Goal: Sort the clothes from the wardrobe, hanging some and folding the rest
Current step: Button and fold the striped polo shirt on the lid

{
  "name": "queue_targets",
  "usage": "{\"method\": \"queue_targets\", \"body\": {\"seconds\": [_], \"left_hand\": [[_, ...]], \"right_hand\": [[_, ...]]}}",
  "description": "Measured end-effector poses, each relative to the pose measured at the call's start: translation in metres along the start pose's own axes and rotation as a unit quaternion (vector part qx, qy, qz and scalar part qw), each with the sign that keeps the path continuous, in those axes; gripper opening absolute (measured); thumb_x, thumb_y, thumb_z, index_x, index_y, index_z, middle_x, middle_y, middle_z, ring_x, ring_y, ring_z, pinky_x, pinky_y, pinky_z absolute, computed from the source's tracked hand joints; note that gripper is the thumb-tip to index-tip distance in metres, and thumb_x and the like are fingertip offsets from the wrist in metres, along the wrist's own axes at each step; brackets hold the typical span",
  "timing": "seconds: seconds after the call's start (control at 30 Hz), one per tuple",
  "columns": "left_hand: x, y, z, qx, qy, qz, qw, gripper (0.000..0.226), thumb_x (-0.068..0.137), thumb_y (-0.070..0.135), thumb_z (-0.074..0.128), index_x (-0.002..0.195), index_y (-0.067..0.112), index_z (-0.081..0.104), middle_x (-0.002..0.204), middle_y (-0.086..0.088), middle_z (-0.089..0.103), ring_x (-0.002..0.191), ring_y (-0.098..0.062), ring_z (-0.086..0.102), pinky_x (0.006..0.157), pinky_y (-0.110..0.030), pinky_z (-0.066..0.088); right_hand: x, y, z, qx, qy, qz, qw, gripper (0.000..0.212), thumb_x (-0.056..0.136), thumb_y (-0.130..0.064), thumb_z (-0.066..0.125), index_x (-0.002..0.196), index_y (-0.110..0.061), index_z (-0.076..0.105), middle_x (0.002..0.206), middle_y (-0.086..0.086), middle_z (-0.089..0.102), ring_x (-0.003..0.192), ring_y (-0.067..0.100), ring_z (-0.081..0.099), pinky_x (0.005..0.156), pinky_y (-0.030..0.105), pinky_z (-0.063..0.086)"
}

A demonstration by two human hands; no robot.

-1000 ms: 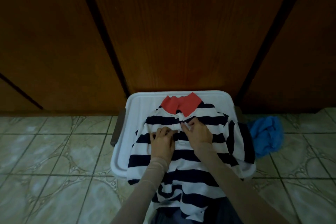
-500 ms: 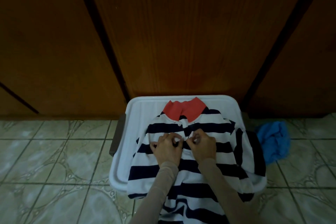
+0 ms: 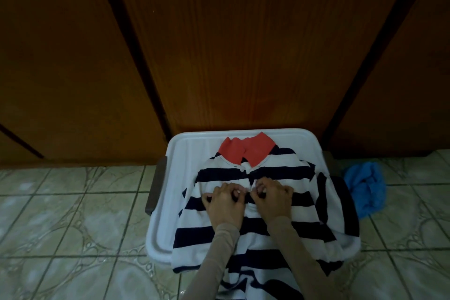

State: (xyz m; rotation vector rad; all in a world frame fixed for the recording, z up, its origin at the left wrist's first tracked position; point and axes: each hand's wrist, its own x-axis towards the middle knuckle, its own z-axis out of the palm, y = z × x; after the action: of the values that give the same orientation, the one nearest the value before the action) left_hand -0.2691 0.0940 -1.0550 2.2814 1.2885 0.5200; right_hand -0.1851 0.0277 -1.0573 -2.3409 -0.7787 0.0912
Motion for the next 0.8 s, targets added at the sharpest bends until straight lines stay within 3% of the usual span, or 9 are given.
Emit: {"method": "queue_targets", "body": {"seconds": [0.07,0.17,0.27,0.37,0.43,0.53,0.67,0.8], "left_hand": [[0.000,0.002,-0.001,-0.009,0.013,0.000,1.000,0.026,0.084,0.045,0.047,0.079,0.030,0.068,0.083,0.010,0.066,0.086,-0.012,0.058,0.076,-0.024,0.010],[0.000,0.002,-0.003,-0.021,0.004,-0.009,1.000,0.021,0.088,0.040,0.051,0.082,0.030,0.068,0.085,0.010,0.067,0.088,-0.010,0.058,0.076,-0.024,0.011],[0.001,0.002,-0.004,-0.027,-0.017,-0.026,0.999,0.014,0.089,0.038,0.055,0.086,0.032,0.067,0.089,0.013,0.067,0.091,-0.006,0.056,0.079,-0.024,0.012],[0.002,0.002,-0.003,-0.025,-0.028,-0.040,0.998,0.017,0.090,0.039,0.053,0.087,0.032,0.068,0.090,0.015,0.067,0.093,-0.004,0.055,0.082,-0.024,0.014],[0.002,0.002,-0.003,-0.024,-0.028,-0.038,0.999,0.016,0.090,0.039,0.053,0.086,0.032,0.068,0.090,0.015,0.067,0.092,-0.004,0.055,0.081,-0.024,0.014],[0.002,0.003,-0.004,-0.024,-0.031,-0.038,0.998,0.015,0.090,0.039,0.054,0.087,0.033,0.067,0.090,0.016,0.067,0.093,-0.004,0.054,0.079,-0.024,0.013],[0.002,0.004,-0.005,-0.026,-0.035,-0.032,0.999,0.016,0.090,0.040,0.053,0.087,0.034,0.067,0.090,0.017,0.067,0.093,-0.004,0.054,0.079,-0.024,0.014],[0.002,0.005,-0.005,-0.024,-0.039,-0.034,0.998,0.025,0.089,0.045,0.045,0.087,0.034,0.068,0.091,0.017,0.068,0.093,-0.002,0.054,0.080,-0.025,0.015]], "right_hand": [[0.001,0.001,-0.001,0.023,-0.017,-0.007,1.000,0.013,0.076,-0.026,0.058,0.075,-0.013,0.060,0.062,-0.010,0.049,0.069,0.017,0.054,0.075,0.024,0.015],[0.001,0.002,-0.003,0.050,-0.035,0.006,0.998,0.004,0.081,-0.018,0.066,0.080,-0.016,0.064,0.057,-0.017,0.044,0.071,0.020,0.056,0.077,0.021,0.016],[0.002,0.003,-0.005,0.084,-0.039,0.022,0.995,0.009,0.080,-0.013,0.070,0.088,-0.015,0.071,0.063,-0.006,0.062,0.075,0.022,0.061,0.080,0.021,0.020],[0.003,0.004,-0.006,0.095,-0.040,0.023,0.994,0.007,0.078,-0.011,0.071,0.085,-0.014,0.072,0.069,0.005,0.069,0.071,0.021,0.063,0.089,0.027,0.031],[0.002,0.005,-0.005,0.098,-0.039,0.017,0.994,0.003,0.078,-0.011,0.071,0.081,-0.012,0.071,0.064,-0.001,0.064,0.065,0.016,0.059,0.092,0.035,0.038],[0.003,0.007,-0.005,0.109,-0.035,-0.004,0.993,0.003,0.079,-0.010,0.070,0.078,-0.012,0.068,0.059,-0.014,0.052,0.063,0.008,0.052,0.093,0.038,0.036],[0.002,0.010,-0.005,0.133,-0.039,-0.022,0.990,0.009,0.082,-0.024,0.063,0.073,-0.025,0.059,0.057,-0.021,0.049,0.060,-0.007,0.047,0.096,0.039,0.032],[0.003,0.013,-0.002,0.160,-0.036,-0.027,0.986,0.024,0.081,-0.012,0.070,0.071,-0.030,0.057,0.060,-0.024,0.053,0.060,-0.004,0.053,0.089,0.052,0.043]]}}
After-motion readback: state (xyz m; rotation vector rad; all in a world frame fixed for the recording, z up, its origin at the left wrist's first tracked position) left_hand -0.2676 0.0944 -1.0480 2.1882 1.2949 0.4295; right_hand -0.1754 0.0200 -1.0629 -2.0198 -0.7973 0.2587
